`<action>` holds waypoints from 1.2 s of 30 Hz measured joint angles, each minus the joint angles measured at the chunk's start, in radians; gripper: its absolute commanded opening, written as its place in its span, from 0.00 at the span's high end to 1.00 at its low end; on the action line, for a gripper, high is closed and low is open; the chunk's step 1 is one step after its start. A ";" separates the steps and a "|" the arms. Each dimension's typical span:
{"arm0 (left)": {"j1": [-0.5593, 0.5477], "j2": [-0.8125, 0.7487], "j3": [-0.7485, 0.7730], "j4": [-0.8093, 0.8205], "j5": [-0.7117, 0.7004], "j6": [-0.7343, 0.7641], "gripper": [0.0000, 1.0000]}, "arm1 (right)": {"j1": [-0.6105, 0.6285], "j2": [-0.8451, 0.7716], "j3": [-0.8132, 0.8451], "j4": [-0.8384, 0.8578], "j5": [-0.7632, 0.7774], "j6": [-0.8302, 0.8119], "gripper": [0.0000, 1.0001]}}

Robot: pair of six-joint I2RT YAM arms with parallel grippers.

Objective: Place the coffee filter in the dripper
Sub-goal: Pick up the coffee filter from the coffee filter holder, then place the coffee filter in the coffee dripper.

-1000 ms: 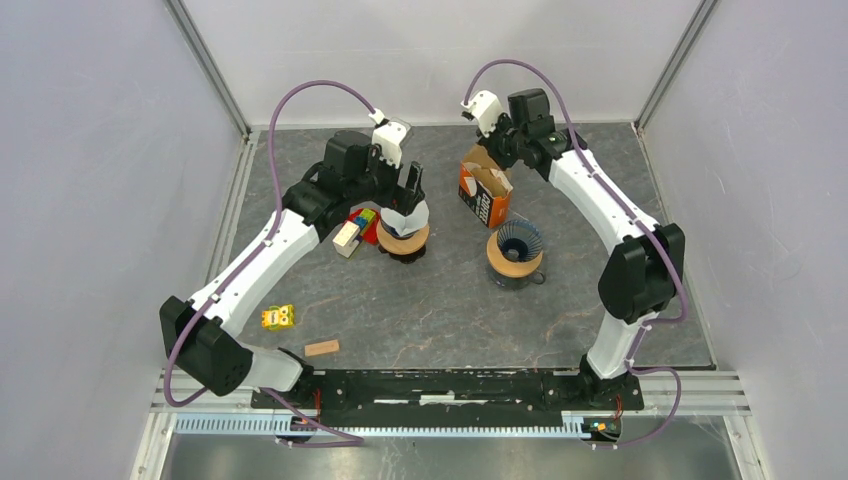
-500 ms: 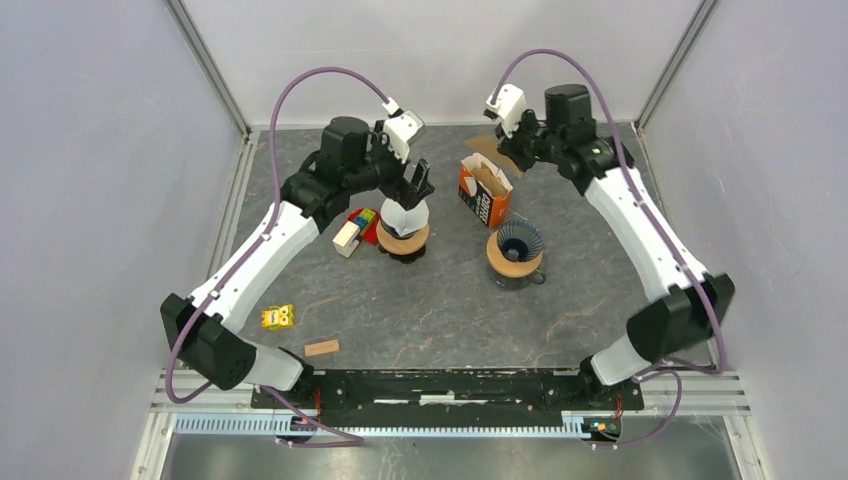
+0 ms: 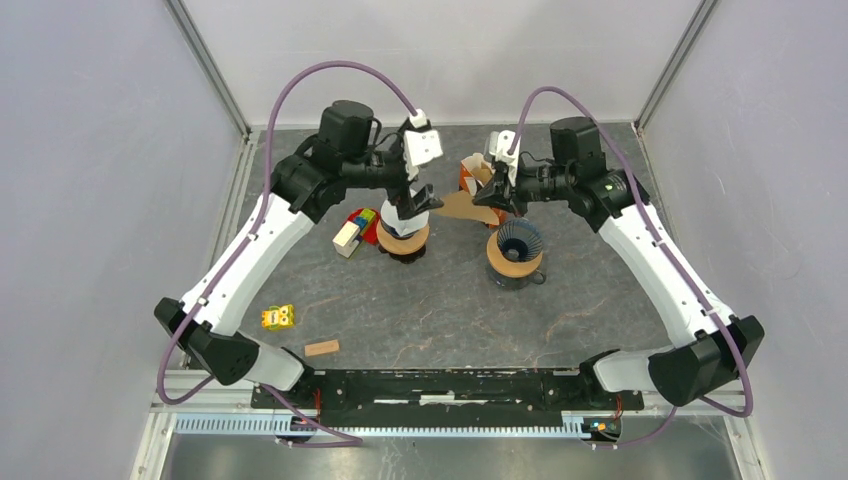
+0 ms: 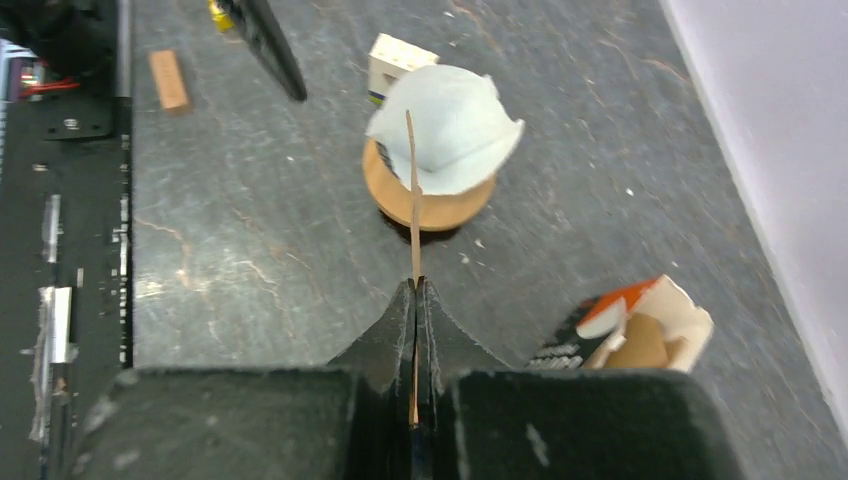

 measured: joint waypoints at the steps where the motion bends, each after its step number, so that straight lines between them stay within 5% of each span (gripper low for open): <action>1: -0.013 0.005 0.012 -0.029 0.016 0.026 0.10 | 0.005 0.000 -0.006 -0.004 -0.020 -0.001 1.00; 19: -0.129 0.077 0.018 -0.180 0.074 0.134 0.60 | 0.032 -0.018 -0.061 -0.002 -0.192 -0.009 1.00; 24: -0.129 0.077 0.006 -0.180 0.079 0.134 0.92 | 0.032 -0.038 -0.061 -0.002 -0.195 -0.008 1.00; 26: -0.129 0.077 -0.005 -0.182 0.078 0.134 0.98 | 0.032 -0.039 -0.061 -0.001 -0.195 -0.008 1.00; 32: -0.130 0.074 -0.016 -0.180 0.068 0.093 0.98 | 0.032 -0.043 -0.061 0.008 -0.161 0.010 0.45; 36: -0.116 0.070 -0.018 -0.159 0.043 -0.082 0.98 | 0.032 -0.077 -0.064 0.021 -0.084 0.003 0.22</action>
